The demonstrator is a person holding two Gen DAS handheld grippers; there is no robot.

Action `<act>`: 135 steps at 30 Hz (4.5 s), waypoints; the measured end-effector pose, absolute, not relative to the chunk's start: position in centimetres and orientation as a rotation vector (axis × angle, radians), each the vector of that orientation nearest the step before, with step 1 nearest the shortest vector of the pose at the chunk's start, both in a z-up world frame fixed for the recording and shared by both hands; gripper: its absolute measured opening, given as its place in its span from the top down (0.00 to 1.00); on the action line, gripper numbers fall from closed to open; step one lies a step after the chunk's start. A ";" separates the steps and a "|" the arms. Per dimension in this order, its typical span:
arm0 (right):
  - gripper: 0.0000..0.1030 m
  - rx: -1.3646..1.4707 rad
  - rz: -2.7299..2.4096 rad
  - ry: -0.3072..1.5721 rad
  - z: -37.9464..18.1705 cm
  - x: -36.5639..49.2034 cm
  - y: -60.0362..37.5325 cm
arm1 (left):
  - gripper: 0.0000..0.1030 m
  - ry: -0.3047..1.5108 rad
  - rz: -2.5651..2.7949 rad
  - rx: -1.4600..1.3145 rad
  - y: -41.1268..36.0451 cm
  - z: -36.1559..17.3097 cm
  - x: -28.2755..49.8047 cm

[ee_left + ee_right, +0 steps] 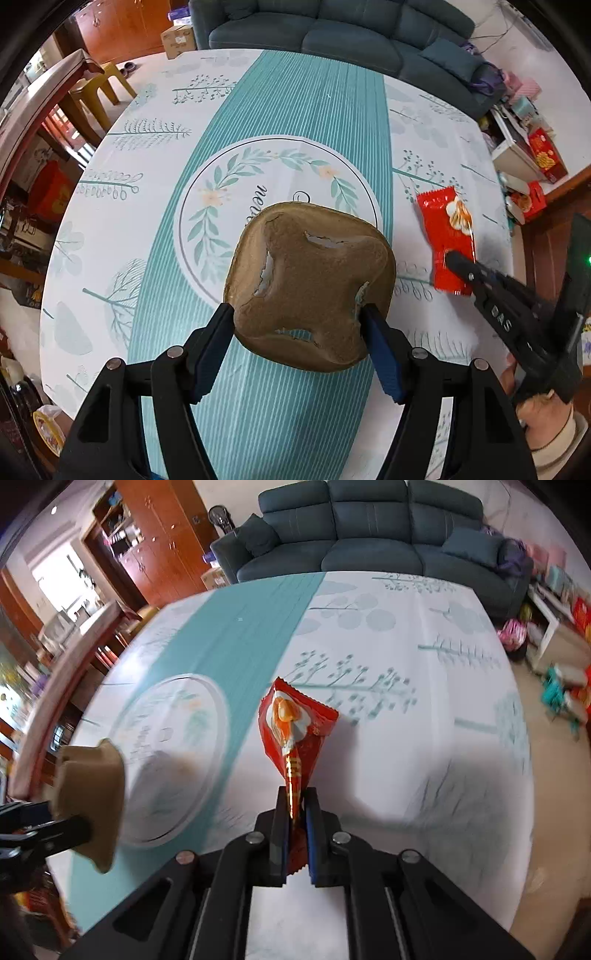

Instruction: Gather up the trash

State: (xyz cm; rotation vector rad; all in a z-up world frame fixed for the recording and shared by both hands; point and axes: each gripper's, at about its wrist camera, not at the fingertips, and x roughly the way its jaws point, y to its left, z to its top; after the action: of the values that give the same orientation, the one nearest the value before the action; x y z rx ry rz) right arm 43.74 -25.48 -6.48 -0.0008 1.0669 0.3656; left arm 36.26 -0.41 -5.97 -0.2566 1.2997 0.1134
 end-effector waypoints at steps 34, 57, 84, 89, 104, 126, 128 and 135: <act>0.94 0.333 0.155 1.055 -2.5 7.0 -15.7 | 0.34 1.245 -0.396 0.023 5.5 0.3 10.5; 0.94 0.404 0.078 1.315 -25.9 1.4 -21.5 | 0.34 1.513 -0.293 0.055 -2.1 -23.9 1.3; 0.67 0.416 0.035 1.442 -46.0 5.8 -22.8 | 0.14 1.553 -0.153 -0.027 -1.3 -42.4 1.8; 0.57 0.412 0.015 1.429 -46.3 5.5 -22.6 | 0.13 1.524 -0.122 -0.043 0.0 -42.0 1.9; 0.56 0.373 0.036 1.330 -41.8 4.0 -21.7 | 0.13 1.415 -0.061 -0.032 1.8 -36.8 0.8; 0.56 0.297 0.072 1.150 -20.1 1.5 -19.1 | 0.13 1.286 -0.047 -0.075 3.4 -15.4 0.9; 0.56 0.290 0.081 1.132 -17.4 1.3 -18.9 | 0.13 1.277 -0.040 -0.070 3.5 -12.9 1.1; 0.56 0.263 0.094 1.078 -9.3 1.4 -18.8 | 0.13 1.213 -0.058 -0.053 3.6 -5.3 1.5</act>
State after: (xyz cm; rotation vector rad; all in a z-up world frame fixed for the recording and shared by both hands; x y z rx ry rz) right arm 1.39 -18.84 -9.35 0.2626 1.0777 0.0937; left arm 1.52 3.62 -5.30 -0.0525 1.2132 -0.0584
